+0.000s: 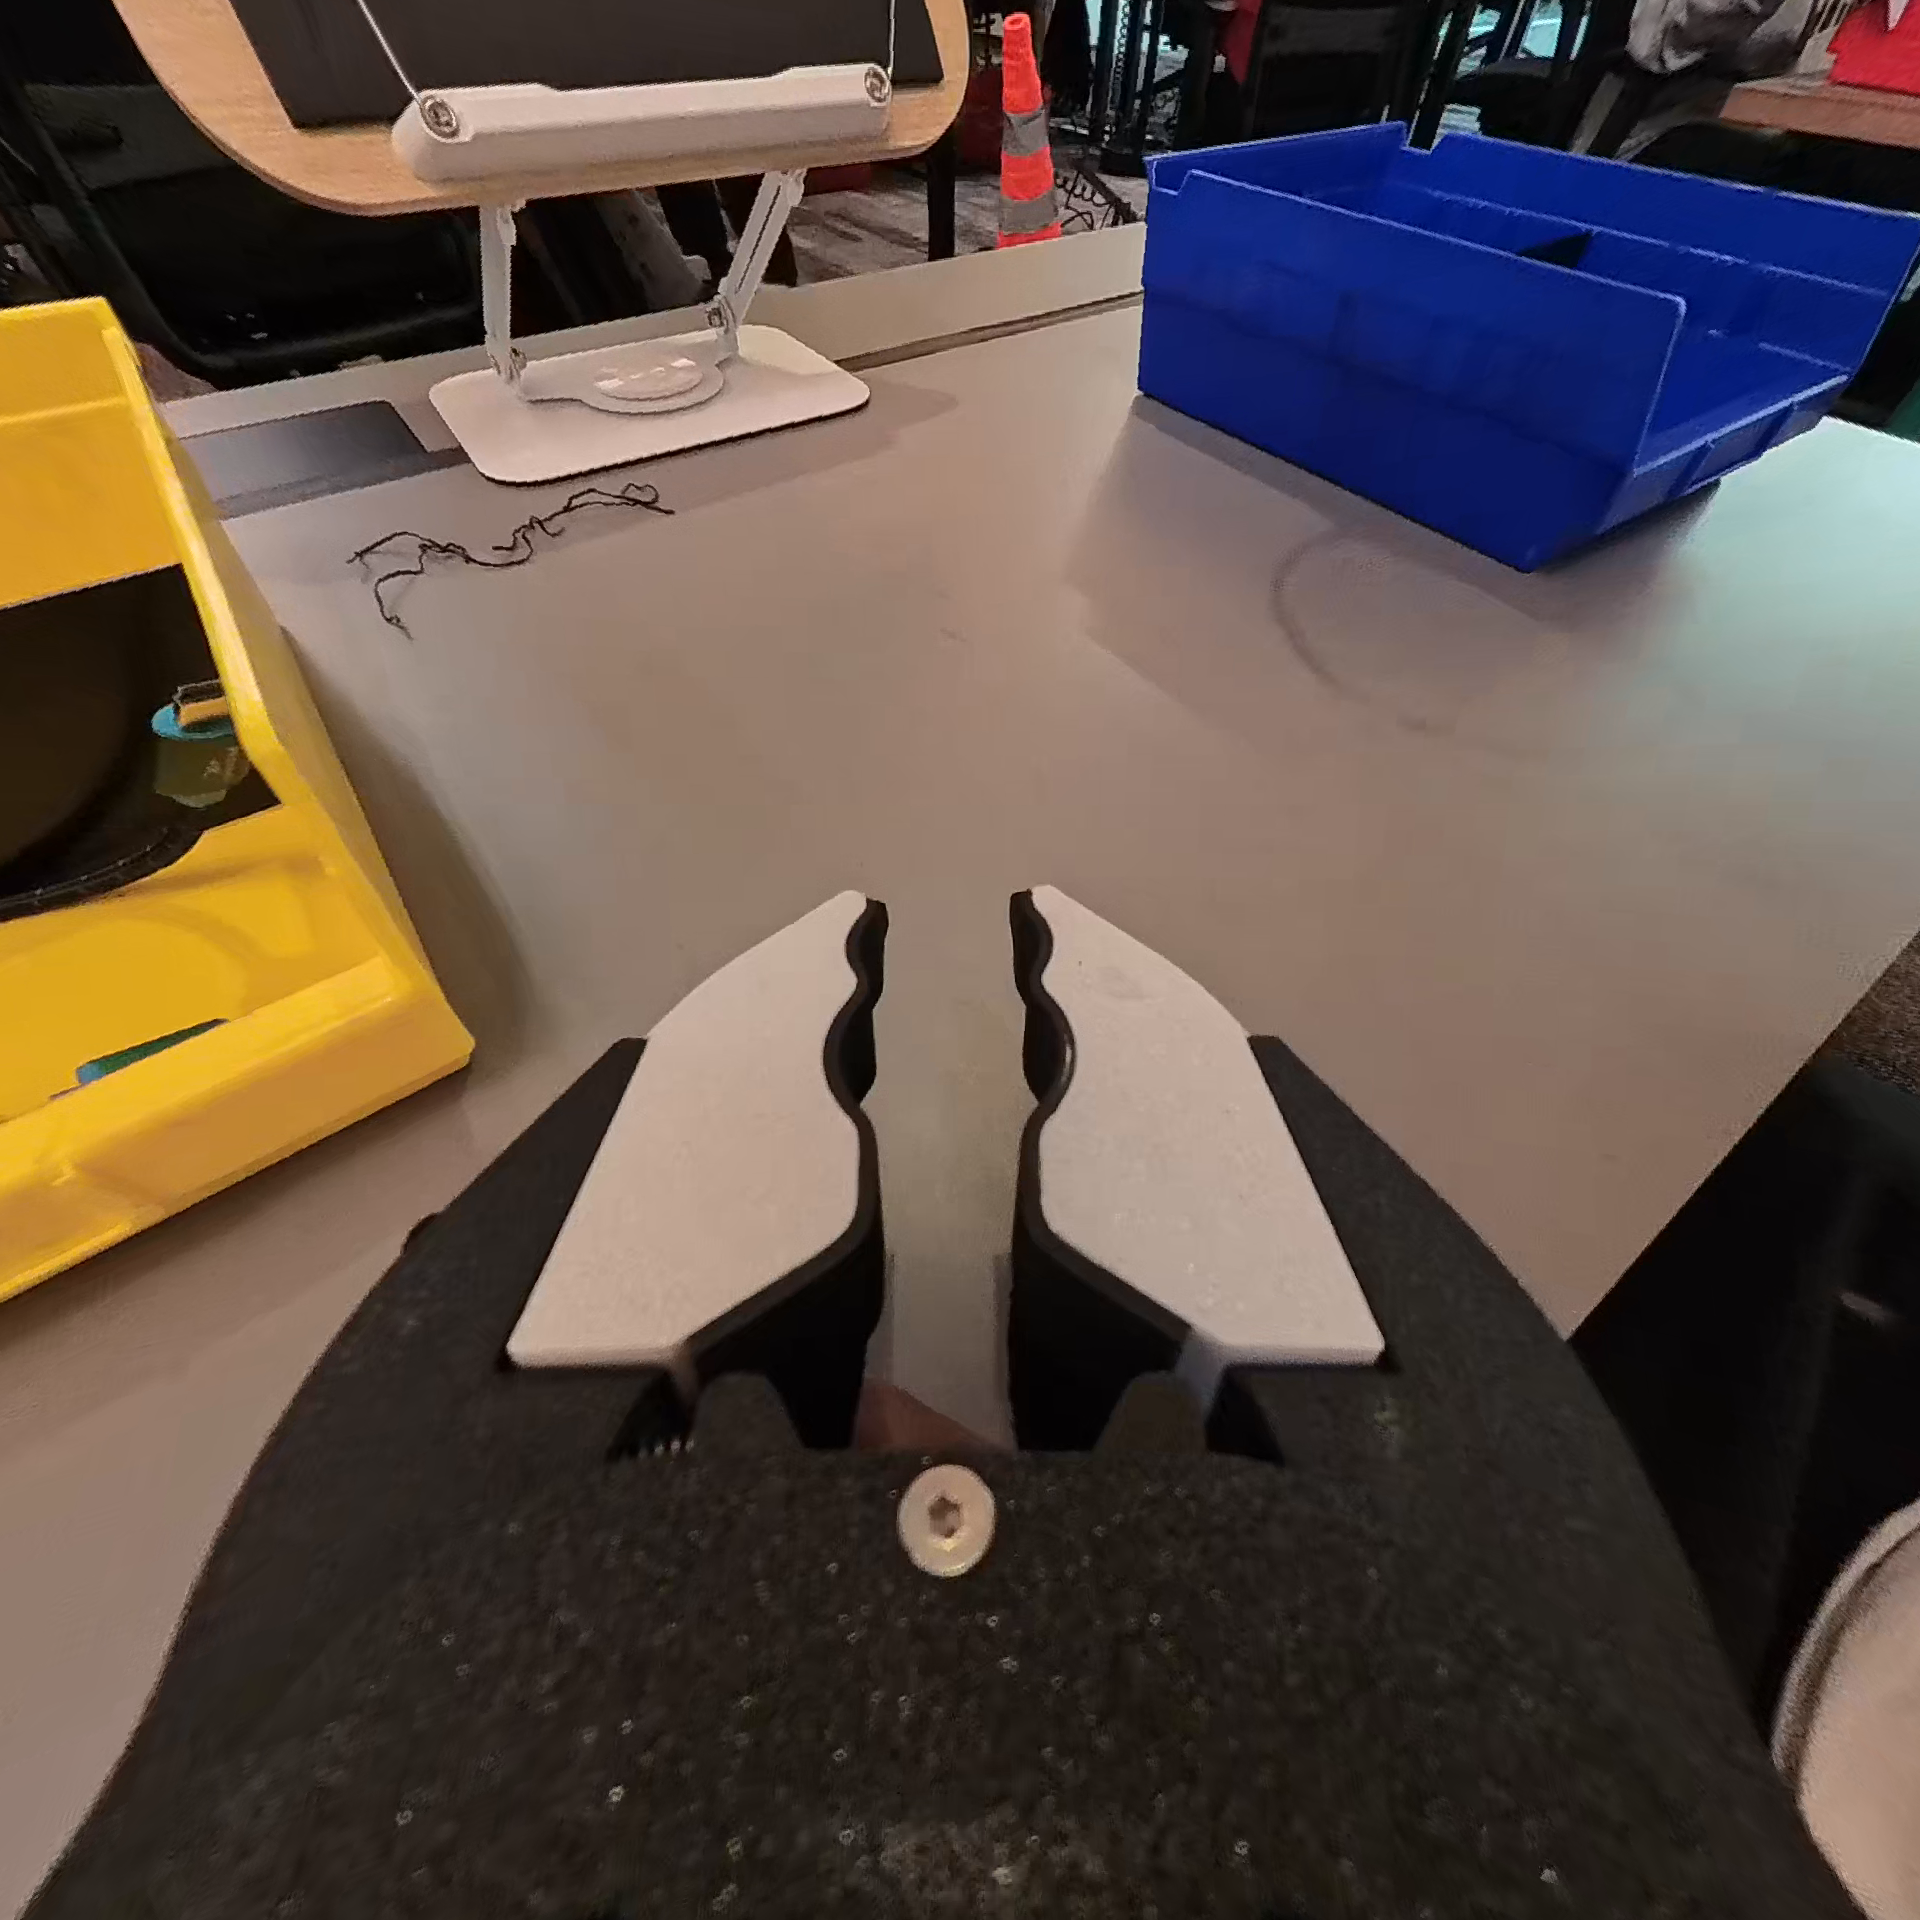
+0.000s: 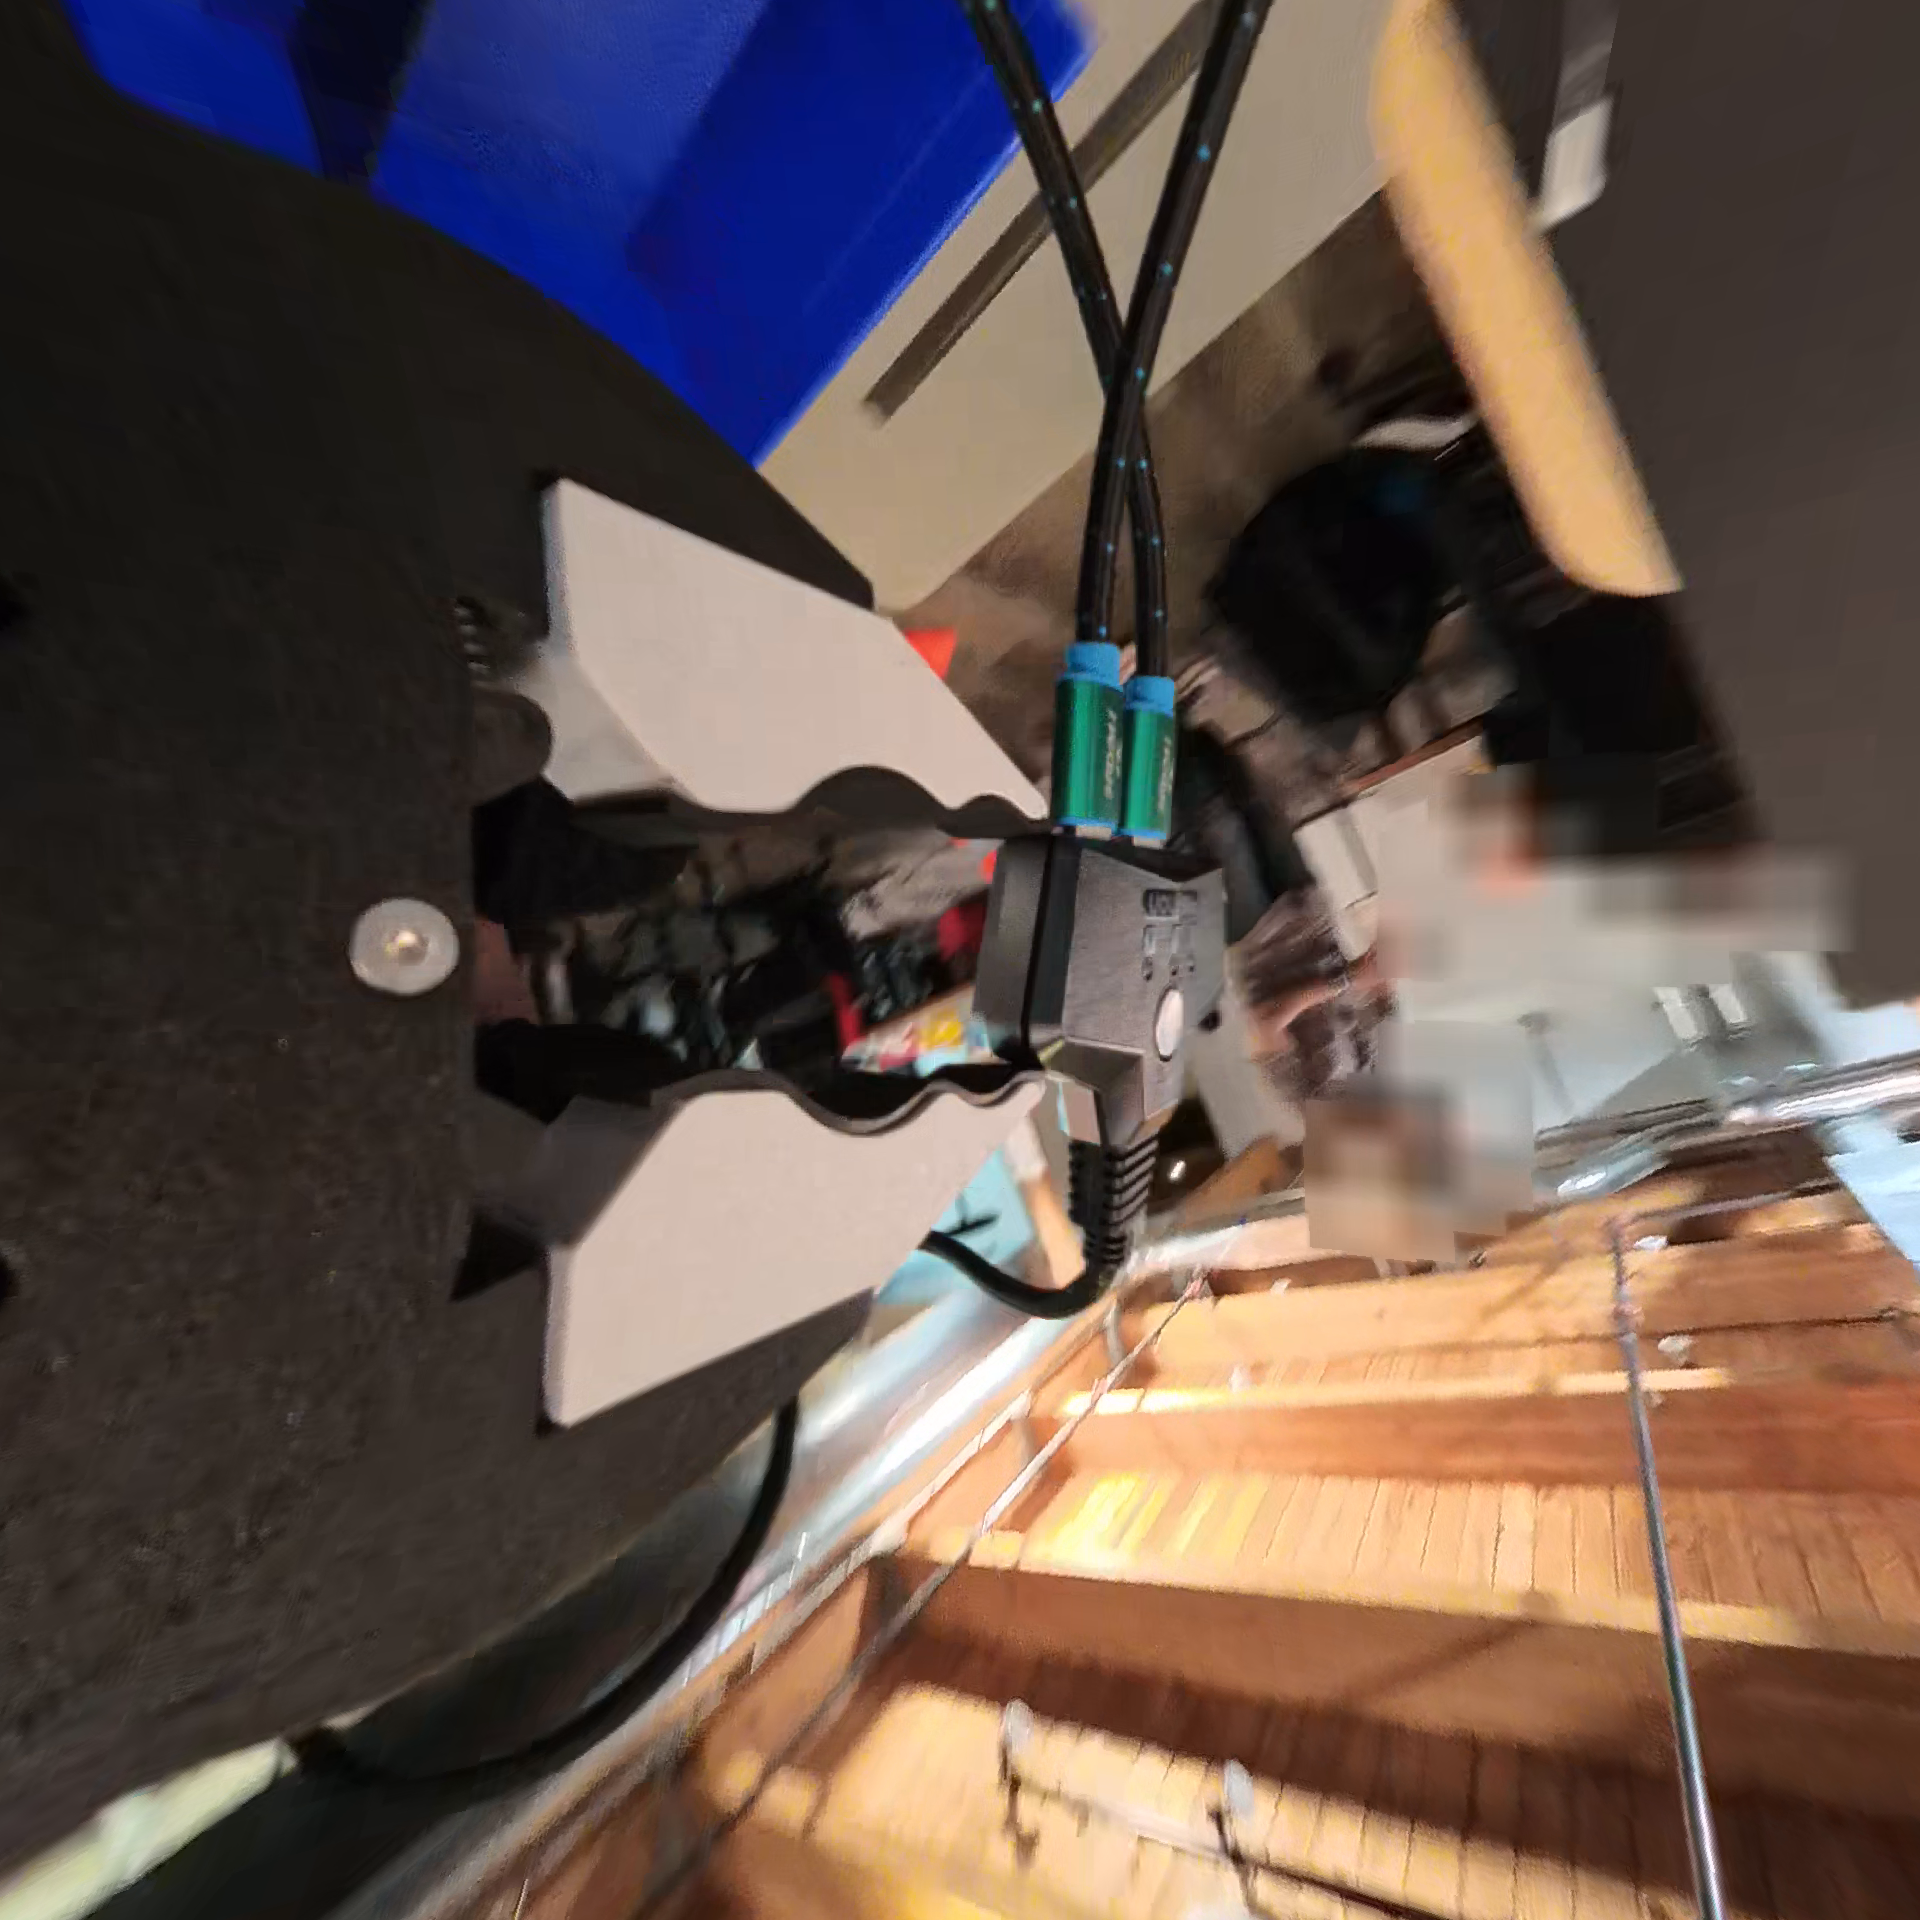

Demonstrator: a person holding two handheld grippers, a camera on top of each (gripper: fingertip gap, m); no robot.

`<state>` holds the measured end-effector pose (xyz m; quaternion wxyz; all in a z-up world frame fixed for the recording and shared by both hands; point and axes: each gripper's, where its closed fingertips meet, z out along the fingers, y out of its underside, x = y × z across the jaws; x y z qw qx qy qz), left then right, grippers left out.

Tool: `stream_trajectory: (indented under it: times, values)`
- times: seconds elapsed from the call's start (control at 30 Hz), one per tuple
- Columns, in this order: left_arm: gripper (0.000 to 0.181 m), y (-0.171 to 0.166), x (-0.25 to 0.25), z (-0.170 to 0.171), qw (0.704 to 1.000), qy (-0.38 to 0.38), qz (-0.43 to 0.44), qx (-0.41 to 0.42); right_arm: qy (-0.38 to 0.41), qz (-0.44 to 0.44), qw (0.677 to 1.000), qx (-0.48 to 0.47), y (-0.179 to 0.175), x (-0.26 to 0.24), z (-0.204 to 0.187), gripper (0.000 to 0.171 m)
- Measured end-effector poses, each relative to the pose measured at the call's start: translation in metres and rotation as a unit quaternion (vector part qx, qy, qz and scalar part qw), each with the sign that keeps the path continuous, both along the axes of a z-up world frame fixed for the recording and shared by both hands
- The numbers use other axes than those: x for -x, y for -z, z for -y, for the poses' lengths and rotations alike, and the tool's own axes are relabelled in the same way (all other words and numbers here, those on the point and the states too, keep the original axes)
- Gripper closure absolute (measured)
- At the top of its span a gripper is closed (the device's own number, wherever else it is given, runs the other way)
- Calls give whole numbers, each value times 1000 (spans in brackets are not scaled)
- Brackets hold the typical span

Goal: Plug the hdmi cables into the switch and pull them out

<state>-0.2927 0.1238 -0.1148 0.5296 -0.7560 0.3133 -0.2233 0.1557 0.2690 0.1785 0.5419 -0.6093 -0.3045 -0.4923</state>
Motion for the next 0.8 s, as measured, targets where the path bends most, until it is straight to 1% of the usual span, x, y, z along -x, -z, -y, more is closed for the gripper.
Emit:
stream_trajectory:
  times: [0.1, 0.23, 0.3, 0.37, 0.43, 0.5, 0.53, 0.57, 0.6, 0.67, 0.73, 0.8]
  values:
    - [158, 0, -1, 0, 1000, -1, -8, -8, 70, 84, 994, 6, 44, -36, -25, 128]
    - [159, 0, 0, -1, 1000, -4, -20, -20, 111, 117, 986, 51, 117, -62, -55, 129]
    - [159, 1, 1, -2, 999, -7, -25, -23, 127, 109, 984, 59, 143, -66, -63, 128]
    - [159, 2, 3, -2, 999, -10, -29, -24, 146, 73, 984, 70, 162, -70, -65, 128]
    - [159, 1, 5, -3, 999, -13, -31, -26, 171, 41, 981, 83, 177, -73, -59, 128]
    - [159, 1, 6, -3, 999, -14, -30, -27, 208, 23, 971, 118, 196, -76, -47, 129]
    - [159, 1, 5, -3, 999, -13, -30, -27, 234, 27, 962, 140, 206, -78, -39, 131]
    - [159, 1, 4, -4, 999, -12, -29, -27, 260, 54, 949, 168, 215, -81, -30, 150]
    - [159, 2, 2, -4, 999, -10, -29, -26, 261, 83, 943, 190, 225, -79, -27, 158]
    - [159, 2, -3, -4, 999, -1, -27, -25, 259, 100, 934, 226, 246, -73, -22, 171]
    - [159, 3, -9, -3, 999, 7, -30, -26, 261, 125, 931, 221, 249, -69, -24, 171]
    - [159, 3, -13, -2, 999, 14, -34, -28, 260, 114, 928, 242, 256, -66, -25, 171]
